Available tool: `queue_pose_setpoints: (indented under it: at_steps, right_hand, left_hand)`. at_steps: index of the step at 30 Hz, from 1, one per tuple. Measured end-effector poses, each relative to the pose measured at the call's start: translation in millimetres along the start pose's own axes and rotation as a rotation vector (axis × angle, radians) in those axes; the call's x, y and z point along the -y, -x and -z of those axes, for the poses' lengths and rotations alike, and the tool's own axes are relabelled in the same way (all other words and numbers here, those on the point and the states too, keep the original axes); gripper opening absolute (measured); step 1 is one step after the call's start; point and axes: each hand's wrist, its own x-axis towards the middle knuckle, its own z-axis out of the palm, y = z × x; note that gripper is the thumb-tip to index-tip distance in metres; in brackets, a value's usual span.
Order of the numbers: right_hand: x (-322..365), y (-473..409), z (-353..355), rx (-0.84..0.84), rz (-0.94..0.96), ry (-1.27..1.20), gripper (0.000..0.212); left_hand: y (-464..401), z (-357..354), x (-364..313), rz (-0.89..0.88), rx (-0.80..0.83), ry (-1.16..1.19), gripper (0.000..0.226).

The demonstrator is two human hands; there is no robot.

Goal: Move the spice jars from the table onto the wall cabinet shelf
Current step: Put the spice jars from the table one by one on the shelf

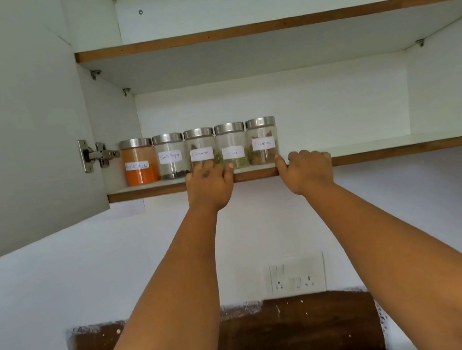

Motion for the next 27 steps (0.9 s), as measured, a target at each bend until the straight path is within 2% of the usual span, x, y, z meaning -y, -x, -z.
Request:
queue_pose_setpoints:
  at_steps: [4, 7, 9, 10, 13, 15, 17, 19, 22, 24, 27]
  right_hand:
    - [-10.5, 35.7, -2.8, -0.003, 0.059, -0.144, 0.054]
    - [-16.7, 68.7, -3.5, -0.003, 0.094, -0.139, 0.071]
    - [-15.8, 94.5, -6.1, -0.114, -0.026, -0.314, 0.049]
    - [-13.3, 108.9, -8.6, -0.151, -0.129, -0.462, 0.037]
    - [-8.5, 155.9, -24.3, -0.088, -0.346, -0.708, 0.02]
    - [-11.3, 189.3, -42.1, -0.003, -0.36, -0.658, 0.013]
    - [-18.0, 218.4, -55.5, 0.055, -0.32, -0.511, 0.009]
    - [-20.9, 247.8, -66.7, 0.115, -0.298, -0.417, 0.008]
    - [-24.2, 294.6, -86.0, 0.229, -0.289, -0.409, 0.009]
    - [-26.9, 330.1, -102.9, 0.314, -0.286, -0.368, 0.011]
    - [-28.7, 381.1, -128.4, 0.462, -0.244, -0.278, 0.02]
  left_hand:
    - [34.1, 5.9, -5.2, 0.027, -0.057, 0.133, 0.035]
    - [69.8, 7.9, -12.8, 0.089, 0.125, 0.227, 0.057]
    - [95.1, 4.1, -14.4, 0.114, 0.306, 0.231, 0.075]
    - [109.0, 1.8, -12.9, 0.117, 0.347, 0.254, 0.079]
    - [155.3, -8.7, -4.8, 0.127, 0.297, 0.307, 0.077]
    - [198.6, -23.8, 1.5, 0.174, 0.318, 0.377, 0.07]
    - [244.6, -42.5, 9.9, 0.238, 0.442, 0.46, 0.064]
    - [295.2, -61.9, 21.6, 0.356, 0.588, 0.535, 0.062]
    - [364.9, -84.6, 37.0, 0.591, 0.716, 0.669, 0.06]
    - [407.4, -96.1, 42.8, 0.681, 0.79, 0.686, 0.058]
    - [455.6, -104.7, 49.5, 0.718, 0.864, 0.632, 0.058]
